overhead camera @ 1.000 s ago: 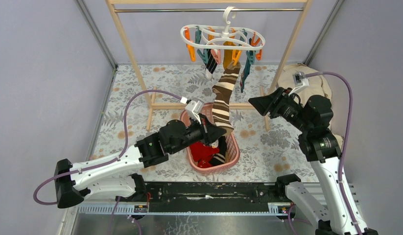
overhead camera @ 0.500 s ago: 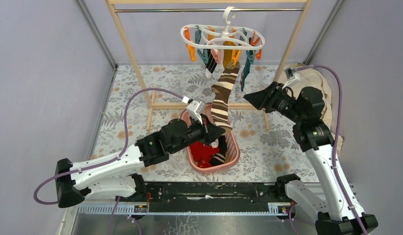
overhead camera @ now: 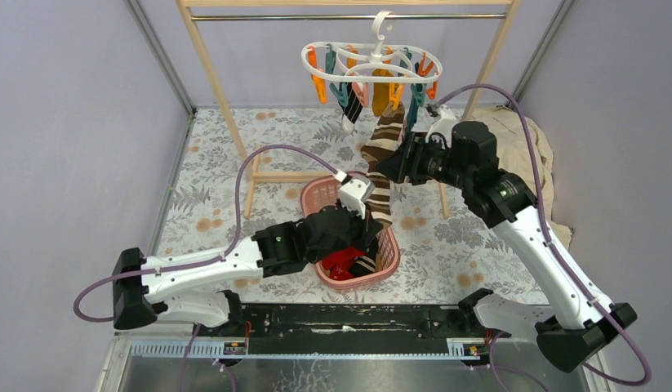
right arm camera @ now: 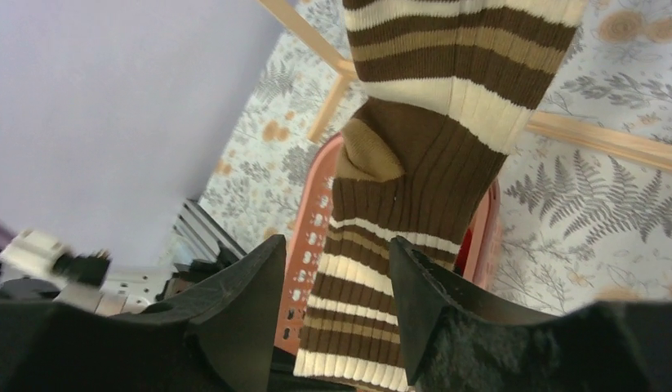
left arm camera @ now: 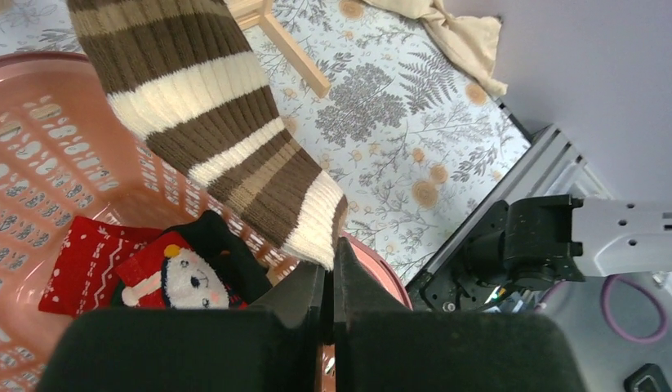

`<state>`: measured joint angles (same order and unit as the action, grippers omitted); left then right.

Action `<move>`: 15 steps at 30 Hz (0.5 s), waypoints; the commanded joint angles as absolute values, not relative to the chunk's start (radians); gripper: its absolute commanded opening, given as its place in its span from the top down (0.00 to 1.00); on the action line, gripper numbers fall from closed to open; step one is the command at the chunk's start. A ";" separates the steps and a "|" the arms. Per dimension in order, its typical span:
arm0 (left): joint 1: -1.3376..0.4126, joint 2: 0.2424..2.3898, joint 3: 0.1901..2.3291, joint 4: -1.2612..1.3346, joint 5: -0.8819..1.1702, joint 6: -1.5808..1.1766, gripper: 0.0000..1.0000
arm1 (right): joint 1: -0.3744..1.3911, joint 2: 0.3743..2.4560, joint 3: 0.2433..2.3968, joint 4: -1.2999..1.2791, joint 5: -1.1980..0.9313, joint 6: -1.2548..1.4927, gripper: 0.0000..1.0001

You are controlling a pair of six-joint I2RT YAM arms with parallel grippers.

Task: Remove the socks clipped to the hanger
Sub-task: Remove the sock from the hanger.

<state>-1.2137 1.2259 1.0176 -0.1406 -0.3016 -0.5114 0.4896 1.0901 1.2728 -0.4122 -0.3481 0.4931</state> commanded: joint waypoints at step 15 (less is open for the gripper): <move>-1.399 1.333 1.141 -0.260 -0.695 -0.385 1.00 | 0.719 1.238 1.461 -0.644 0.070 0.355 0.27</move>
<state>-1.3804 1.3270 1.1011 -0.2501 -0.6010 -0.4175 0.6918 1.2182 1.3994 -0.6235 -0.0105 0.3878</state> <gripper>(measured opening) 0.034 0.722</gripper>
